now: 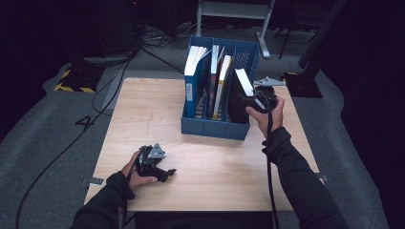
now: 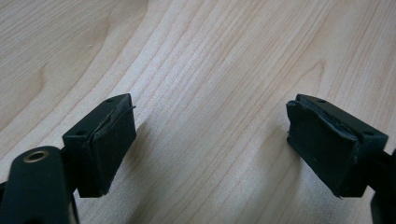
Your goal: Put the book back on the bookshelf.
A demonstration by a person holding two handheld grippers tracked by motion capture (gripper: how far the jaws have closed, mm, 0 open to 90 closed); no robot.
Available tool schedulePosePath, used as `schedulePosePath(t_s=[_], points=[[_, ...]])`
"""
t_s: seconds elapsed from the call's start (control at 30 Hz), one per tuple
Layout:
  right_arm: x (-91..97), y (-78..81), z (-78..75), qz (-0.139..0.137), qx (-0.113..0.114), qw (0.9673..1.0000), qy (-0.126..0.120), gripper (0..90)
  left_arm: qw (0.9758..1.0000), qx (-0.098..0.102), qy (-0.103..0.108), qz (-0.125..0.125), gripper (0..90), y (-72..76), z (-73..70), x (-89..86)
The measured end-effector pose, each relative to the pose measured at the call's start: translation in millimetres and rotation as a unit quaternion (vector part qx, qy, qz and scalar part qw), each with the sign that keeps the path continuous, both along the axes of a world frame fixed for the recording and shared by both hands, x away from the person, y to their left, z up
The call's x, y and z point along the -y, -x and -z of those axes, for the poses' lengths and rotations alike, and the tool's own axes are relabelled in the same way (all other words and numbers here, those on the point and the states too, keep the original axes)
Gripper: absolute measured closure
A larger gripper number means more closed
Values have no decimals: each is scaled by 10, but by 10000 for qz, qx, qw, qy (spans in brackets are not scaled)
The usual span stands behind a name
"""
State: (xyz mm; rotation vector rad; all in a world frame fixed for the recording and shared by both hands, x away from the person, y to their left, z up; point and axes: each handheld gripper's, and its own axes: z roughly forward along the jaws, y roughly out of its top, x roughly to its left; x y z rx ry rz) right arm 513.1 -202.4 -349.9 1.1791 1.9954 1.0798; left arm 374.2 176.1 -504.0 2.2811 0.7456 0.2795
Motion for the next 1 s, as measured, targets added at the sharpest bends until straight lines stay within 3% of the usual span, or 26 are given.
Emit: schedulePosePath(t_s=[0.17, 0.4, 0.7, 0.9, 1.0], points=[[32, 31, -8, -128, -5, 9999, 51, 403, 10000, 3, 0, 0, 154, 0, 0, 0], [96, 130, -44, -334, 90, 9988, 336, 375, 10000, 4, 0, -1, 154, 0, 0, 0], [241, 266, -84, -634, 159, 9969, 426, 361, 10000, 3, 1, -1, 154, 0, 0, 0], [234, 227, 10, -644, 63, 9964, 550, 382, 10000, 4, -3, 1, 154, 0, 0, 0], [211, 172, 95, -749, -71, 9961, 465, 446, 10000, 4, -1, 0, 154, 0, 0, 0]])
